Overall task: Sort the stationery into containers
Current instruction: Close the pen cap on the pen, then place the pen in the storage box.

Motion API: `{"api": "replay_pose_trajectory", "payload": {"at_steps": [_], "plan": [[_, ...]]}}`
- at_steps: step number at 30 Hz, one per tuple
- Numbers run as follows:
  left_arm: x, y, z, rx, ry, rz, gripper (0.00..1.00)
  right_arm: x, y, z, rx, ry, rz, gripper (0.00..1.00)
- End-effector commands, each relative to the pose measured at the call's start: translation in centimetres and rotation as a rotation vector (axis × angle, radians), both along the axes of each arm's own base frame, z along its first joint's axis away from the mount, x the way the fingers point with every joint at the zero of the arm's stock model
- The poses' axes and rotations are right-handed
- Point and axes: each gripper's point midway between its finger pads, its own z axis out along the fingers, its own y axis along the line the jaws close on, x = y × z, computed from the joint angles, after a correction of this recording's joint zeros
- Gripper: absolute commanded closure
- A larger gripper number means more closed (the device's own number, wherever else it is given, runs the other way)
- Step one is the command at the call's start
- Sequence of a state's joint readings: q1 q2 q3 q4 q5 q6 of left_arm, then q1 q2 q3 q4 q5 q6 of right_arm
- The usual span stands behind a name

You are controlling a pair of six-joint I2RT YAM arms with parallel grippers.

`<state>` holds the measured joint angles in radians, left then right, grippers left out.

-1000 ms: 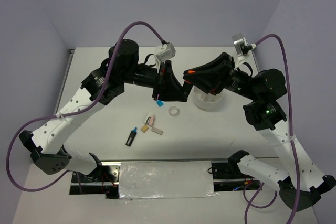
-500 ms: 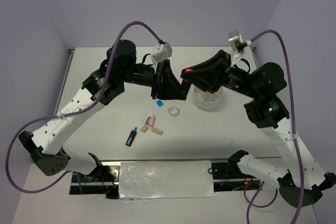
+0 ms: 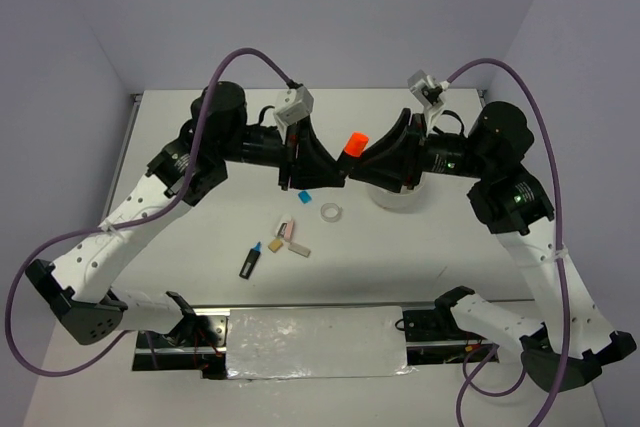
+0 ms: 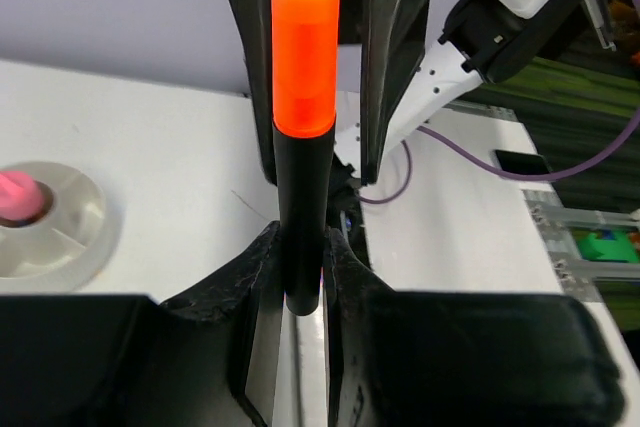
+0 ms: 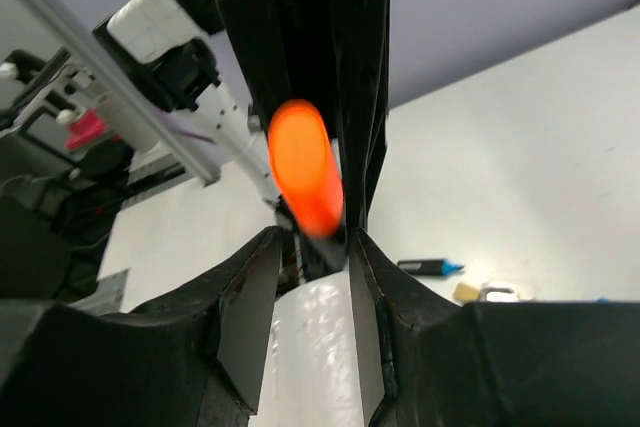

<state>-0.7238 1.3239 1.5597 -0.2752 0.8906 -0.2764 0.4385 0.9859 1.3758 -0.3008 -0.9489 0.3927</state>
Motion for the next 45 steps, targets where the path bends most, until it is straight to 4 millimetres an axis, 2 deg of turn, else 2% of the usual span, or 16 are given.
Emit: {"api": "replay_pose_trajectory", "payload": {"at_steps": [1, 6, 8, 12, 17, 24, 30, 32, 33, 35, 37, 38, 40, 42, 43, 45], "plan": [[-0.6, 1.3, 4.0, -0.101, -0.169, 0.010, 1.00, -1.9, -0.2, -0.8, -0.023, 0.041, 0.091, 0.58], [-0.7, 1.3, 3.4, -0.085, -0.156, 0.003, 1.00, -1.9, -0.1, -0.9, -0.024, 0.042, 0.101, 0.64], [-0.7, 1.2, 3.1, -0.079, -0.148, -0.006, 1.00, -1.8, -0.1, -1.0, -0.015, 0.046, 0.095, 0.49], [-0.9, 1.0, 2.1, -0.063, -0.128, -0.037, 1.00, -0.8, -0.3, 0.1, 0.009, 0.003, 0.034, 0.37], [-1.3, 1.1, 1.1, -0.041, -0.106, -0.061, 1.00, -0.3, -0.6, 2.6, 0.056, -0.085, -0.006, 0.37], [-1.5, 1.3, -0.5, -0.008, -0.080, -0.066, 1.00, -0.5, 0.0, 3.8, 0.098, -0.105, 0.056, 0.40], [-0.9, 1.2, -0.9, 0.011, -0.083, -0.043, 1.00, -0.2, 0.5, 3.4, 0.085, -0.090, 0.108, 0.69], [-0.6, 1.1, -0.6, 0.016, -0.089, -0.032, 1.00, 0.0, 0.6, 2.9, 0.068, -0.076, 0.115, 0.94], [-0.5, 1.1, -0.8, 0.024, -0.089, -0.024, 1.00, 0.2, 0.6, 2.7, 0.061, -0.072, 0.109, 1.00], [0.0, 1.0, -0.6, 0.028, -0.101, -0.004, 1.00, 0.5, 0.6, 1.8, 0.038, -0.058, 0.096, 1.00], [0.8, 0.9, -0.7, 0.040, -0.095, 0.034, 0.89, 1.3, 0.5, 1.2, 0.024, -0.061, 0.063, 1.00], [1.1, 0.9, -0.7, 0.042, -0.097, 0.052, 0.74, 1.8, 0.3, 0.6, 0.010, -0.041, 0.033, 1.00], [2.3, 0.9, -0.9, 0.052, -0.086, 0.128, 0.01, 4.5, -0.7, 0.2, -0.005, -0.046, -0.122, 1.00], [4.4, 1.4, -1.5, 0.085, -0.074, 0.262, 0.01, 7.0, -2.5, -0.7, -0.023, -0.015, -0.306, 1.00], [5.1, 1.7, -2.2, 0.107, -0.056, 0.312, 0.01, 10.1, -5.0, -1.6, -0.041, 0.020, -0.523, 1.00], [7.0, 3.2, -2.7, 0.136, -0.031, 0.480, 0.01, 12.8, -8.5, -3.0, -0.070, 0.066, -0.770, 1.00]]}}
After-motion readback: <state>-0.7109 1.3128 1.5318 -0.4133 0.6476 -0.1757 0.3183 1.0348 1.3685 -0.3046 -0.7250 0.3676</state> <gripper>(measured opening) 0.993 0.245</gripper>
